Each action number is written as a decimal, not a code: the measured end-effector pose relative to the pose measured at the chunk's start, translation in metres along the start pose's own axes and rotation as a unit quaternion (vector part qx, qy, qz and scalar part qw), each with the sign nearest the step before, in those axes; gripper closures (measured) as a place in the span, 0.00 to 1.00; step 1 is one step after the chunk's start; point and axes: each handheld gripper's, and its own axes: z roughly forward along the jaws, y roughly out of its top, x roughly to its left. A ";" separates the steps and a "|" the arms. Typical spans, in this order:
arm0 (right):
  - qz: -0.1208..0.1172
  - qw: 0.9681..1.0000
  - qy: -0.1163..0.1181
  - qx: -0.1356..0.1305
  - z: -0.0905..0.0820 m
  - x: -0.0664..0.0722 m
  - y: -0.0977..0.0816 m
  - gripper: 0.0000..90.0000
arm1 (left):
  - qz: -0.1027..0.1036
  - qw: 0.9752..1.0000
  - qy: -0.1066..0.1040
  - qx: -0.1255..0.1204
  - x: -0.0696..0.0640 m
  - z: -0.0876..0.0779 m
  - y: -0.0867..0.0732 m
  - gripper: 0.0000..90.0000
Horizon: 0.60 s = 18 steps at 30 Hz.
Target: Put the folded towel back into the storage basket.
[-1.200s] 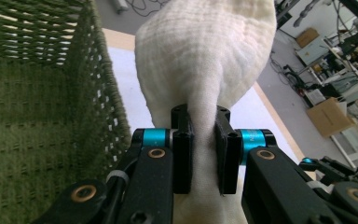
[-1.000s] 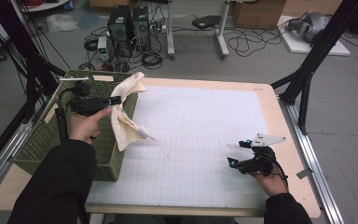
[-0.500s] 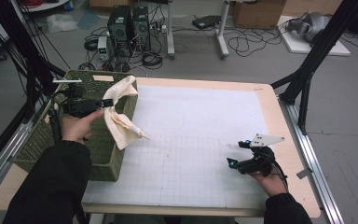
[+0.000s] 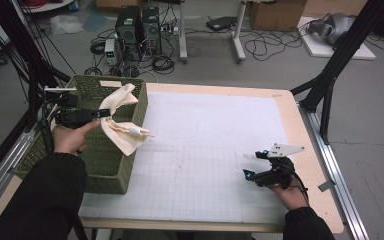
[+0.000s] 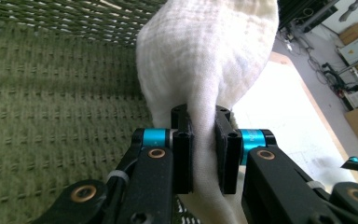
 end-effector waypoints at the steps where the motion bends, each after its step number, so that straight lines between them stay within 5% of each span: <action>1: 0.000 1.000 0.000 0.000 0.000 0.000 0.000 0.13 | 0.000 1.000 0.001 0.000 0.001 -0.001 0.000 0.89; 18: 0.000 1.000 -0.002 0.005 0.001 0.000 0.000 0.13 | 0.006 0.999 0.036 0.031 0.026 -0.027 -0.006 0.89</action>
